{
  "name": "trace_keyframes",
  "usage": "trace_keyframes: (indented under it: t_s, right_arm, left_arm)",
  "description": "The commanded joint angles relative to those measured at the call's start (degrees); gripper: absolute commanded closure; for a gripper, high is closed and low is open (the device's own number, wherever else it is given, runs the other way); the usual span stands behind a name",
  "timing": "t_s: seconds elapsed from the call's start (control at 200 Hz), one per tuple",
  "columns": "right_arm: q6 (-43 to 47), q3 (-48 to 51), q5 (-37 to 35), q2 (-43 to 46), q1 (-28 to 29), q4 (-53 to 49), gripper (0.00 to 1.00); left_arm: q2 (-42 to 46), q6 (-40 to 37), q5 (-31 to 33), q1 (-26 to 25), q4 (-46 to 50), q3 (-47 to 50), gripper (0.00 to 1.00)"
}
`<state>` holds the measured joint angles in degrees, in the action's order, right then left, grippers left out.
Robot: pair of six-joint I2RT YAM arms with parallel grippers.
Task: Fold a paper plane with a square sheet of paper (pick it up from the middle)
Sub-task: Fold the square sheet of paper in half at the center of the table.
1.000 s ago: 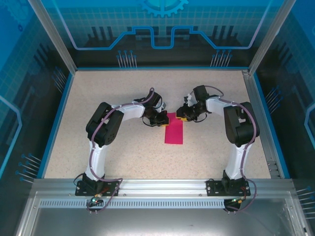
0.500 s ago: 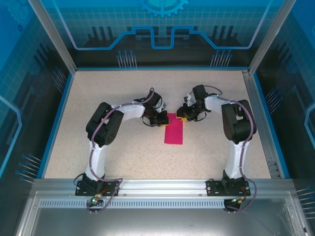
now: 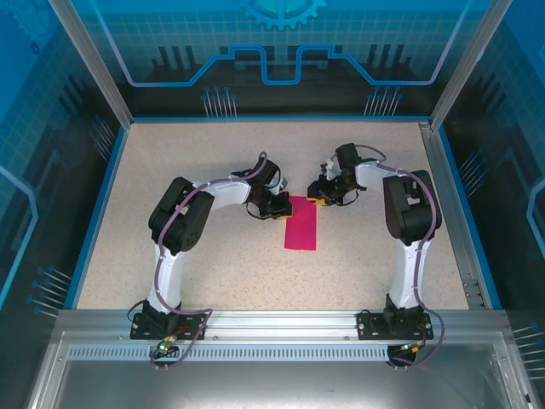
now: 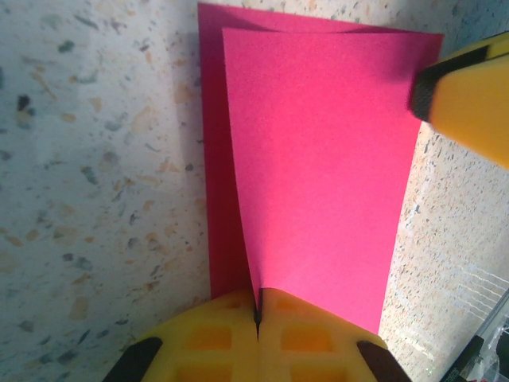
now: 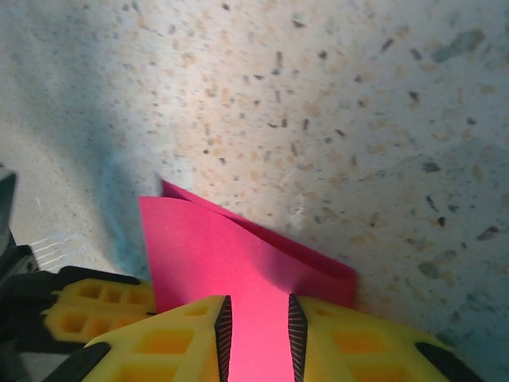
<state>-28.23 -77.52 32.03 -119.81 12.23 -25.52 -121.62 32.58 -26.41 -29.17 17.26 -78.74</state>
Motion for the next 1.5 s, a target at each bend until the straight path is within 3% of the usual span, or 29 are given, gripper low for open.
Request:
trace_keyframes:
  t_s: [0.0,0.445,0.875,1.35,1.496]
  right_arm:
    - [0.45,-0.07,0.13,-1.04,-0.37,-1.30,0.72]
    - [-0.95,-5.46,5.58,-1.25,-1.82,-2.25,0.71]
    - [-0.07,-5.07,-1.41,-6.61,-0.97,-5.21,0.72]
    - [-1.50,-7.17,5.52,-1.38,-1.94,-4.21,0.71]
    - [-1.48,-5.66,3.41,-2.95,-1.63,-3.93,0.71]
  left_arm:
    - [-1.75,-1.39,2.95,0.36,5.28,-0.10,0.96]
    - [-1.83,-1.36,3.00,0.36,5.25,-0.06,0.95]
    - [-1.86,-1.39,2.87,0.35,5.33,-0.19,0.95]
    - [-1.73,-1.59,3.13,0.36,5.60,-0.35,0.95]
    - [-1.82,-1.54,3.11,0.36,5.71,-0.61,0.95]
